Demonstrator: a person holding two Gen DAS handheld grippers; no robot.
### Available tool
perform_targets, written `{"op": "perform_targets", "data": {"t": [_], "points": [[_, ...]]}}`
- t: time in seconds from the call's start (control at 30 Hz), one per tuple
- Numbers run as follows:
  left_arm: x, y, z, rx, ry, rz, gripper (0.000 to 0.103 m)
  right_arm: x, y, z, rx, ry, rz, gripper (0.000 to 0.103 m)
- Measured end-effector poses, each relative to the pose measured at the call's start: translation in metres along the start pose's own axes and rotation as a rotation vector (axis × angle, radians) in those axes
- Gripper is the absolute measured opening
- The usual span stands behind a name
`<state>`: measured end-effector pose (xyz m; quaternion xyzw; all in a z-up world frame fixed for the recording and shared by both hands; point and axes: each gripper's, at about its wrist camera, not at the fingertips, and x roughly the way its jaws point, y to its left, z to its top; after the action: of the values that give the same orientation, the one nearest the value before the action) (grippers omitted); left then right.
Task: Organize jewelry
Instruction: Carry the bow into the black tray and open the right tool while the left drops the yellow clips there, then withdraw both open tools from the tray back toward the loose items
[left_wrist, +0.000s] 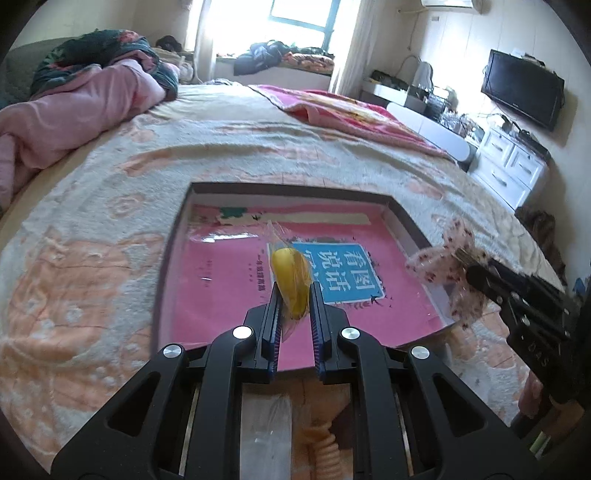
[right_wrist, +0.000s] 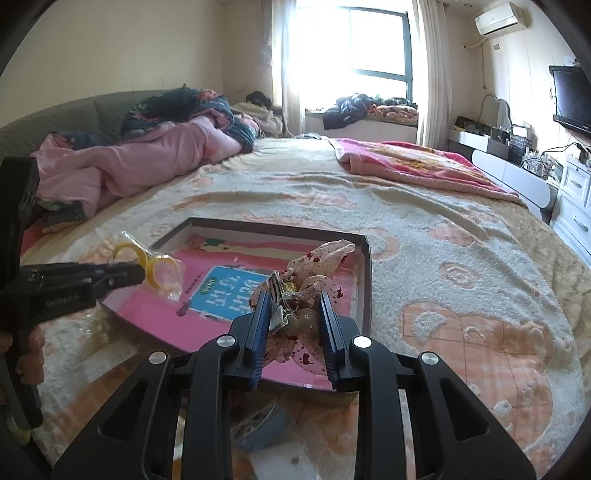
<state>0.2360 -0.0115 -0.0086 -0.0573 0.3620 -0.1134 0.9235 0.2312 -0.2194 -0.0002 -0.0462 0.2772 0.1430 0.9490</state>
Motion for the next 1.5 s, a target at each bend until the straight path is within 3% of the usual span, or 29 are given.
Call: {"op": "perform_targets", "data": {"t": [0.37, 0.63, 0.73, 0.97, 1.37, 1.5], "points": [[0.033, 0.007, -0.008, 0.000, 0.062, 0.015, 0.008, 0.051, 0.003, 0.006, -0.004, 0.097, 0.013, 0.025], [0.035, 0.013, -0.010, -0.014, 0.073, 0.027, 0.011, 0.061, 0.006, -0.003, -0.008, 0.136, 0.011, 0.029], [0.034, 0.016, -0.010, -0.016, 0.075, 0.043, 0.018, 0.061, 0.005, -0.005, 0.000, 0.141, 0.011, 0.033], [0.023, 0.024, -0.009, -0.033, 0.054, 0.060, 0.044, 0.048, 0.000, -0.009, 0.036, 0.108, 0.003, 0.063], [-0.012, 0.033, -0.011, -0.079, -0.019, 0.058, 0.069, 0.009, -0.004, -0.013, 0.076, 0.008, -0.021, 0.094], [-0.025, 0.035, -0.012, -0.087, -0.050, 0.061, 0.082, -0.007, -0.002, -0.014, 0.075, -0.034, -0.035, 0.095]]}}
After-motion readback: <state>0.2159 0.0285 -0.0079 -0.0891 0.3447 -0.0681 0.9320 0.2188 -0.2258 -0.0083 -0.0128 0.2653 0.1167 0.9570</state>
